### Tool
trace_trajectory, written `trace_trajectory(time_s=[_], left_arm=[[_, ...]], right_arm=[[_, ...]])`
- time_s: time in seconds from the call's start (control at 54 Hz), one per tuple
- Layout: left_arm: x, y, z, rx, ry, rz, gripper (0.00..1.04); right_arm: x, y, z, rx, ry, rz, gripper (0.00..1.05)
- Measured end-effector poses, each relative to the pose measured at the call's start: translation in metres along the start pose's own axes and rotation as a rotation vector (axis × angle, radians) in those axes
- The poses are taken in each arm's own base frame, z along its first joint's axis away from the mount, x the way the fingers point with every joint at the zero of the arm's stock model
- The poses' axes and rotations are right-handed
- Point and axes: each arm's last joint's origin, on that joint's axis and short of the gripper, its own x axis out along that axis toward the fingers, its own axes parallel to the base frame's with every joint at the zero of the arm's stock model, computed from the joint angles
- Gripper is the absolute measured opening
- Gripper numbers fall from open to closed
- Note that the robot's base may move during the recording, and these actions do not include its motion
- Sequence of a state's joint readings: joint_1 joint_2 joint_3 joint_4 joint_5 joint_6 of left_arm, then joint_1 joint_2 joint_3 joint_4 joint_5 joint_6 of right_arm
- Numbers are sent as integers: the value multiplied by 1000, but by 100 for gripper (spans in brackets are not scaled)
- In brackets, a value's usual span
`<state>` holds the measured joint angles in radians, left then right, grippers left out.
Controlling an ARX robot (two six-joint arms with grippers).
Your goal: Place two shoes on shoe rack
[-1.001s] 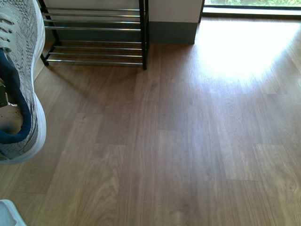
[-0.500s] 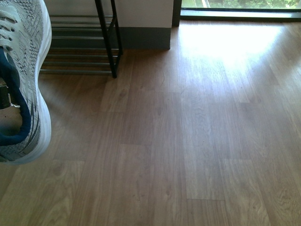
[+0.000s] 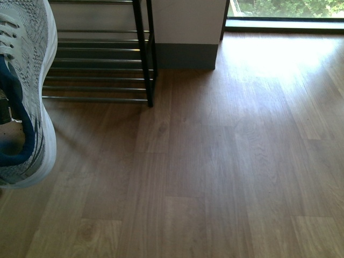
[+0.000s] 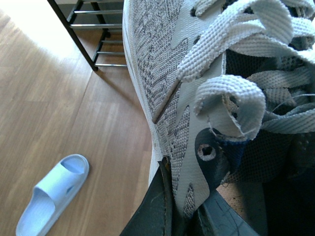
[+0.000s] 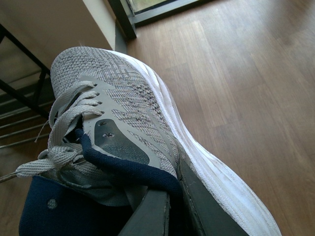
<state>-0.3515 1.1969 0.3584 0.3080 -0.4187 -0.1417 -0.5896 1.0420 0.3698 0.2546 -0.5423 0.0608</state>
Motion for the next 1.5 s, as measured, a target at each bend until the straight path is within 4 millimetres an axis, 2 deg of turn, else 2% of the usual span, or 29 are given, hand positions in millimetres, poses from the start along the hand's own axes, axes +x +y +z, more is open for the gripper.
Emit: trace_trajectory(time_s=[1.501], left_arm=[[0,1,0,-4,1,6,2]], right_arm=[[0,1,0,-2,0,16,1]])
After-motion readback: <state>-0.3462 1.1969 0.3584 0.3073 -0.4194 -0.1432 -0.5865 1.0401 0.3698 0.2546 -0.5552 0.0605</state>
